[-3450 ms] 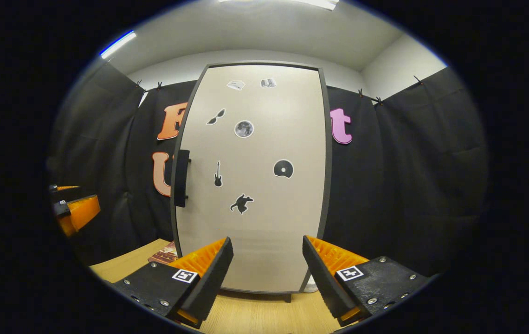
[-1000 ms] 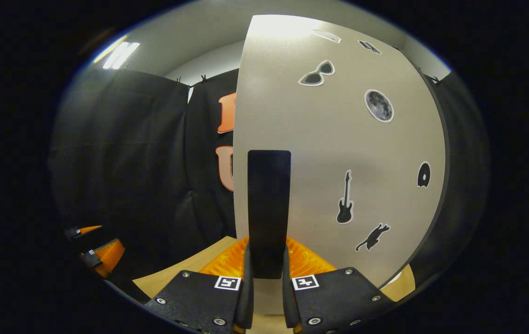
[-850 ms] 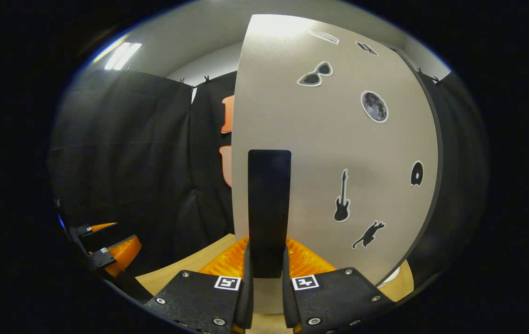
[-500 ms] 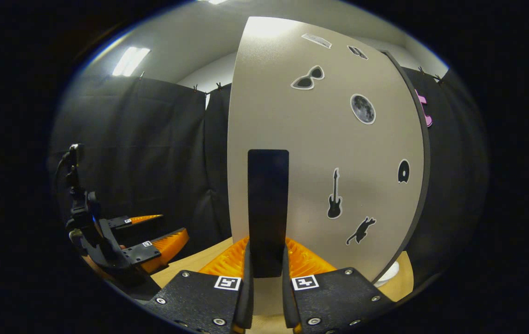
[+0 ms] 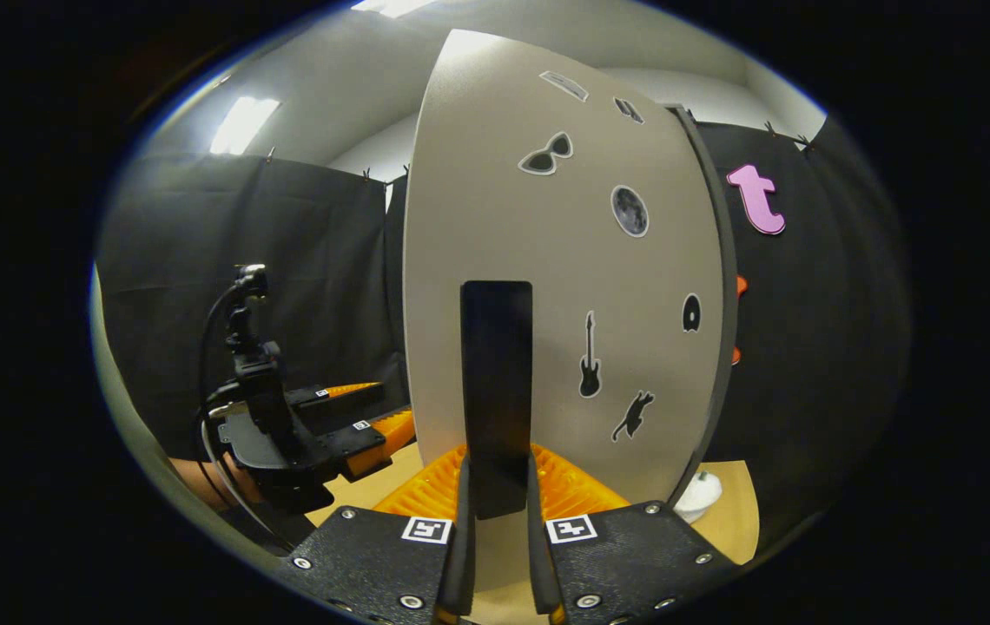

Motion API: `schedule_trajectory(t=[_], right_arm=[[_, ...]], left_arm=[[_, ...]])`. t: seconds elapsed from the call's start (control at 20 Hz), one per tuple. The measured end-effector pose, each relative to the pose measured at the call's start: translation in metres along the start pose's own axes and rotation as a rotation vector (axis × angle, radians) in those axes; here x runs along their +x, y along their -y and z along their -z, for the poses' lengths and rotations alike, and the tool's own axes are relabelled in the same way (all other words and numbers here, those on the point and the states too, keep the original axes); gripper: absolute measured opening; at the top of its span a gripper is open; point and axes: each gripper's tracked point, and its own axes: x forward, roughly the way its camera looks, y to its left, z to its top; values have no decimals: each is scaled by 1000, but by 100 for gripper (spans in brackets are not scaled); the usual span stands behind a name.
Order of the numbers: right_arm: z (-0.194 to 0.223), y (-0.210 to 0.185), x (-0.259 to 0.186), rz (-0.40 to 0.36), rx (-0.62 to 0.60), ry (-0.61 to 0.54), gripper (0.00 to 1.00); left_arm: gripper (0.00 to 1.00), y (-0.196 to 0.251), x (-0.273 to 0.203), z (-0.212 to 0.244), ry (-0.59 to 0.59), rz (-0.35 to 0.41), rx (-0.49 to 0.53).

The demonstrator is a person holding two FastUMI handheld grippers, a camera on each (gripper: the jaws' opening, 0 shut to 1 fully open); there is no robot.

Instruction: Open the cabinet door with the right hand, grasp the bottle in the cabinet with the left hand and place it on the coaster, then close the cabinet door with the right hand.

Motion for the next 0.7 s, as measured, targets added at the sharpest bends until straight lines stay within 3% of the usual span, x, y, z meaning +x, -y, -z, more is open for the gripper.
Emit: schedule_trajectory(t=[0.25, 0.3, 0.35, 0.4, 0.5, 0.7], right_arm=[[0, 6, -8, 30, 68, 32, 26], [-1, 6, -9, 36, 75, 35, 25], [-1, 8, -11, 45, 80, 36, 25], [-2, 10, -13, 59, 80, 39, 25], [-3, 19, -16, 103, 67, 54, 25], [-4, 37, -18, 198, 72, 61, 25]], left_arm=[[95, 54, 34, -16, 15, 92, -48], [98, 65, 44, -17, 16, 111, -49], [92, 74, 53, -15, 8, 124, -46], [92, 82, 61, -13, -3, 135, -42], [99, 96, 76, -10, -10, 154, -43], [98, 120, 113, -5, -18, 179, -54]])
